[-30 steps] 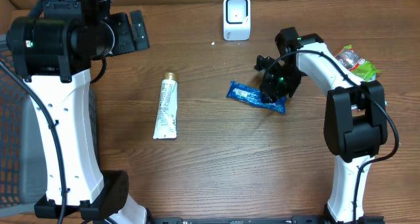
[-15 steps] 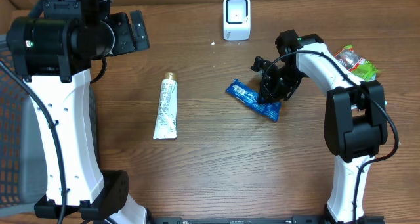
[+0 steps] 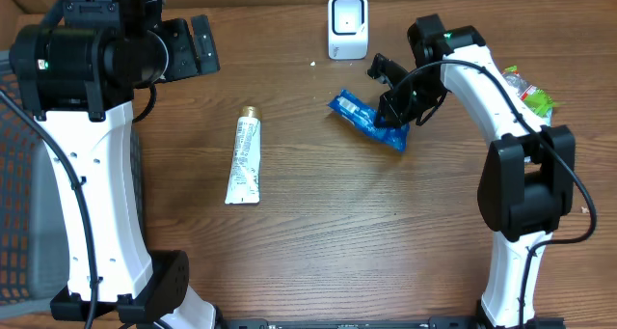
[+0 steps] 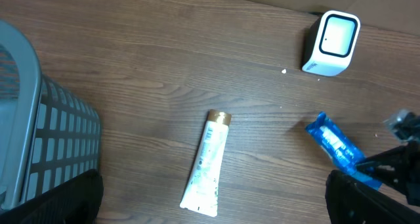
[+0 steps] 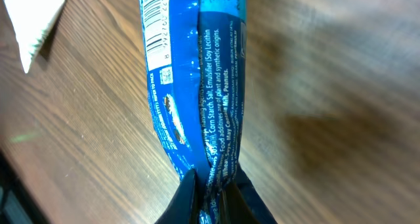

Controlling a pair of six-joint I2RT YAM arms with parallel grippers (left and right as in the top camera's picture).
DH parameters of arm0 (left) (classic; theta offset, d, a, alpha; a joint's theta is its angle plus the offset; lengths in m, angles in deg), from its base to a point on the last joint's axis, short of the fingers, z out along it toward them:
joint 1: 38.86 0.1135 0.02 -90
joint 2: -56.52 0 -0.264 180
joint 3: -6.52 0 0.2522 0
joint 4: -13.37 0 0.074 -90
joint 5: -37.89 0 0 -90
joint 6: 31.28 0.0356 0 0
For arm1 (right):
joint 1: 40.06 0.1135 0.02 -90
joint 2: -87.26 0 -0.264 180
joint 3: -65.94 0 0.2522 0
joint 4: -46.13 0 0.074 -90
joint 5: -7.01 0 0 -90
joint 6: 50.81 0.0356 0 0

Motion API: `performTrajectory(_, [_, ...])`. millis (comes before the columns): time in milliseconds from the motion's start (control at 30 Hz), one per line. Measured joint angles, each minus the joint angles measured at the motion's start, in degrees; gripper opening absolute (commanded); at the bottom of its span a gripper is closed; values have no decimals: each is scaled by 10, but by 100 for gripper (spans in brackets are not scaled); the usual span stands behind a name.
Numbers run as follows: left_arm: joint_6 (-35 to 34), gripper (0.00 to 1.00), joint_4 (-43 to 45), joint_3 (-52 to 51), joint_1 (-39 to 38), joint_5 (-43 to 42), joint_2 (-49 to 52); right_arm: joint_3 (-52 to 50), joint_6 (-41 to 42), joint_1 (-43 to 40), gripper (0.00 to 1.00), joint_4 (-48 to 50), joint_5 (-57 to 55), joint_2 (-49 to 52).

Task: Scan the item barcode
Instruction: 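Lift the blue packet and hold it at the white scanner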

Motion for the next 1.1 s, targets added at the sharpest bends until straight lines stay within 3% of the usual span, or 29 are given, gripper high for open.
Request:
performTrajectory(533, [0,100,0,0,0,0,0,2,-12,39,4,13,-99,-233])
performTrajectory(1100, [0,99,0,0,0,0,0,2,0,39,4,39,-105,-262])
